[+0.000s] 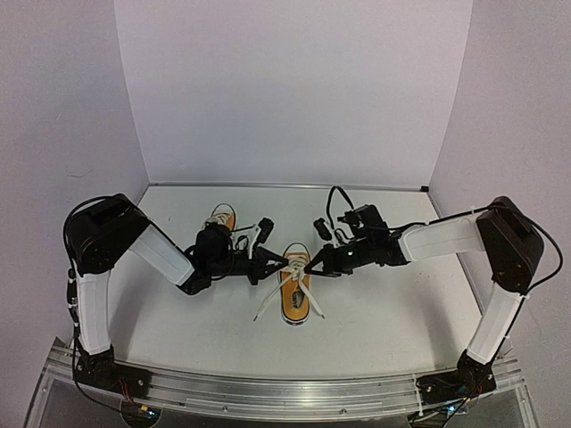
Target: Tie the shoes
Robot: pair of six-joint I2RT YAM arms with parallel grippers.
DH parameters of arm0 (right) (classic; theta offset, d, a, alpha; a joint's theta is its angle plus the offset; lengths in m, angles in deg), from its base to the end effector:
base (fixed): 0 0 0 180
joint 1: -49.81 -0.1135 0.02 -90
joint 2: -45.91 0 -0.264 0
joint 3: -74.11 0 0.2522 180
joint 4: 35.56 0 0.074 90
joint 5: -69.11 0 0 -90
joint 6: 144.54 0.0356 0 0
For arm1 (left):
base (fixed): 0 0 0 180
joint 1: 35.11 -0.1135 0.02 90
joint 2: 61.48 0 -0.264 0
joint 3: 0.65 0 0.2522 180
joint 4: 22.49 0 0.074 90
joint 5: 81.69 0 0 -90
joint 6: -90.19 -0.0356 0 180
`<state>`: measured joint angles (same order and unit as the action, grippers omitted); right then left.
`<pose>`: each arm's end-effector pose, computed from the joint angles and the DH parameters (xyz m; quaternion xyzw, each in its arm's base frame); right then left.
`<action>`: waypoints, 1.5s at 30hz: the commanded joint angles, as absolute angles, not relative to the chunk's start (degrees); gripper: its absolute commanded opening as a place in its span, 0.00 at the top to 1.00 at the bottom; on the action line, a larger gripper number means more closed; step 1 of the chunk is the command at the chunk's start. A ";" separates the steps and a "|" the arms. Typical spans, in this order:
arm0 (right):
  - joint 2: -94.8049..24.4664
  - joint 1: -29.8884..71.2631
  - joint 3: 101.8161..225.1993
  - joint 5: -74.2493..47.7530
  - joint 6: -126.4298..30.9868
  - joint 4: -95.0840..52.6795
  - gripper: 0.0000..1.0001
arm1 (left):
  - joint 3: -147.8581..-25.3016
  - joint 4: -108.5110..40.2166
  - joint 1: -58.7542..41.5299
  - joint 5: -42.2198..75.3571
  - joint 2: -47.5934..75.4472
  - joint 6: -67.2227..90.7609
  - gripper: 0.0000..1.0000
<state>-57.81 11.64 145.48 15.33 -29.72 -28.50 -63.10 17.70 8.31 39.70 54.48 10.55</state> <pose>0.2818 0.2483 0.1698 -0.2318 0.8381 0.4518 0.1995 0.2684 -0.2796 0.1241 0.3757 0.6761 -0.4593 0.4367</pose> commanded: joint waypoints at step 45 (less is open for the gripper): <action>-43.40 17.05 137.59 18.59 -36.79 -23.38 0.62 | -53.61 4.48 2.83 33.55 38.12 0.60 0.49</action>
<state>-48.79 14.78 135.97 18.16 -34.27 -24.73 -55.44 6.68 4.66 32.21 44.26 4.65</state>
